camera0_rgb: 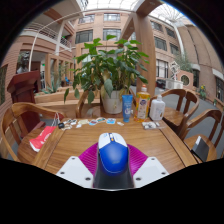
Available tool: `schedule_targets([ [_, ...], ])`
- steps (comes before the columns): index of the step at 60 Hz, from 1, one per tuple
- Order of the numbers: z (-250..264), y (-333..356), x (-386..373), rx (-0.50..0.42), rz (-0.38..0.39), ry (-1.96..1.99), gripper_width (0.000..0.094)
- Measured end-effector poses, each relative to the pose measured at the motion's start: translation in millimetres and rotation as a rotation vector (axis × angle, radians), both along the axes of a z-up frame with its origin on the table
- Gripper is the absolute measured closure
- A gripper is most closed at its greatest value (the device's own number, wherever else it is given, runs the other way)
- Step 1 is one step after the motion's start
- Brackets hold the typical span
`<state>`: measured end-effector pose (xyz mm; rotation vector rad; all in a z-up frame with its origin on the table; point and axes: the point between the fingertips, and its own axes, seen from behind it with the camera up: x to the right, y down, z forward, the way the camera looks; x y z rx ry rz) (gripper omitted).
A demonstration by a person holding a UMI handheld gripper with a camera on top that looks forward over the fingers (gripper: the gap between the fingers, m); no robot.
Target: Arrange mouse
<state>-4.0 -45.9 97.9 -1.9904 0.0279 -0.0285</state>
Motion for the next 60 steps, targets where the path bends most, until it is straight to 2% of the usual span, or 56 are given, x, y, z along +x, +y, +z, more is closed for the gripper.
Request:
schedule_targets([
  [4,-41,-2,21,-0.108,-0.038,-0.021,0.0545],
  [10,-86,-4,45,-0.194,-0.077,-0.034,0.0524],
  [17,-108,-8,52,-0.247,-0.079,-0.006,0.0435],
  [21,-106,-9,54,-0.242,-0.078,0.0,0.037],
  [24,-99,-11,53,-0.242,-0.081,-0.001,0.0305],
  [31,-69,-23,53,-0.197,-0.073,-0.005,0.0071],
  [49,41,-106,49,-0.087,-0.066,-0.028,0.0078],
  [60,88,-165,46,-0.047,-0.06,-0.051,0.008],
])
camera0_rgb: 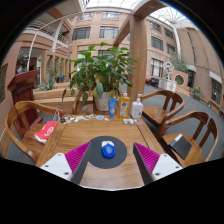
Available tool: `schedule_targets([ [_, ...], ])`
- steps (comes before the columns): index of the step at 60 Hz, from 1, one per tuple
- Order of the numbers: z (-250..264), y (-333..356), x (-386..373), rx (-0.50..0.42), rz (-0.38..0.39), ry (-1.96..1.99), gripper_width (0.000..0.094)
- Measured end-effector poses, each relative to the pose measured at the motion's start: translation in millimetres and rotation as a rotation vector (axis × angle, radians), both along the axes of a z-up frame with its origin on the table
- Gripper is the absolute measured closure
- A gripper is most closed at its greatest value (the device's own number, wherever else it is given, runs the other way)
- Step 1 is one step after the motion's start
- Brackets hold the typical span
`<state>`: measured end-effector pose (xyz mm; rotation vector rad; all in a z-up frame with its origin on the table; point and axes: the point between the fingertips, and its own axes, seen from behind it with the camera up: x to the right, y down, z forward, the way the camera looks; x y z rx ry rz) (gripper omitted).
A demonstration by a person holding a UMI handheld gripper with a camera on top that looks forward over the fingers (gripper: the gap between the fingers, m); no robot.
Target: Arrange mouse
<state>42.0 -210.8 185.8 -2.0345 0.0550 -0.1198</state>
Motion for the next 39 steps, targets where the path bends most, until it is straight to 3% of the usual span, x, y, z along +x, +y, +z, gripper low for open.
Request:
schedule_targets([
  [18,25,-69,-10,0.007,0.021,-0.012,0.0079],
  [39,26,-91,-12,-0.004,0.044,-0.028,0.008],
])
